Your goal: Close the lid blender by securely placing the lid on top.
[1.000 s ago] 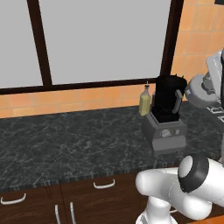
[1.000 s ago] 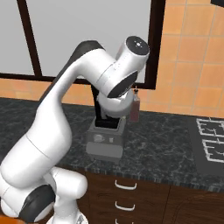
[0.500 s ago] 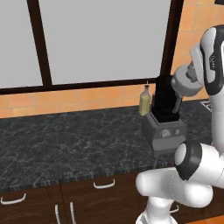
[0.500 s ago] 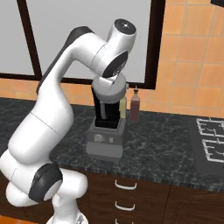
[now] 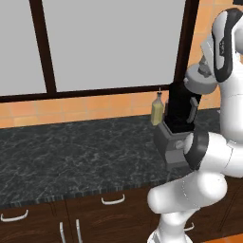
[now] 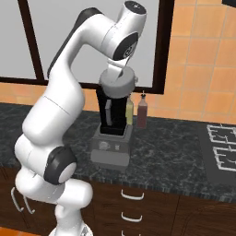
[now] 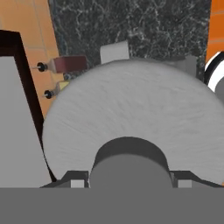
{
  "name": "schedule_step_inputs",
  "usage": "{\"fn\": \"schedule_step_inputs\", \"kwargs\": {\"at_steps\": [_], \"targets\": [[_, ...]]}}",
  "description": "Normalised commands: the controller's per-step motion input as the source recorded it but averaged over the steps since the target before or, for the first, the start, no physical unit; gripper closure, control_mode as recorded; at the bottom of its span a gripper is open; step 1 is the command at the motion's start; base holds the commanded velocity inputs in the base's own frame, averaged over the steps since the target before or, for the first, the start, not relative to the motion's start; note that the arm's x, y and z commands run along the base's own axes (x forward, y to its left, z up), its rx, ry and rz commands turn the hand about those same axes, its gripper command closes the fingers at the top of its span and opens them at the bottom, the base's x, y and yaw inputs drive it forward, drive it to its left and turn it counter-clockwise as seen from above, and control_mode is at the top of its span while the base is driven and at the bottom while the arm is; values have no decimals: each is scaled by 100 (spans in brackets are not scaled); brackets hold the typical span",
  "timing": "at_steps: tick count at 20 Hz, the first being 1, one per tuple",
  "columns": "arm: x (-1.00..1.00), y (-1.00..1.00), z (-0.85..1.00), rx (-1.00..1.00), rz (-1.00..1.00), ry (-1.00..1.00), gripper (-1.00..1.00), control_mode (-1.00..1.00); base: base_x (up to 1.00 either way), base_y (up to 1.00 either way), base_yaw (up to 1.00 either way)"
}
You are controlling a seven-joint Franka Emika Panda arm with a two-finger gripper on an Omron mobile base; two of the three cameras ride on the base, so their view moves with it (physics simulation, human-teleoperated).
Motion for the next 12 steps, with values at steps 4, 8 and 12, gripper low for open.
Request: {"fn": "schedule_step_inputs", "kwargs": {"at_steps": [4, 8, 12], "targets": [[26, 18, 21, 0, 1, 0, 100, -100, 0, 0, 0], [60, 35, 0, 0, 3, 3, 100, -100, 0, 0, 0], [39, 34, 0, 2, 3, 1, 100, -100, 0, 0, 0]]}}
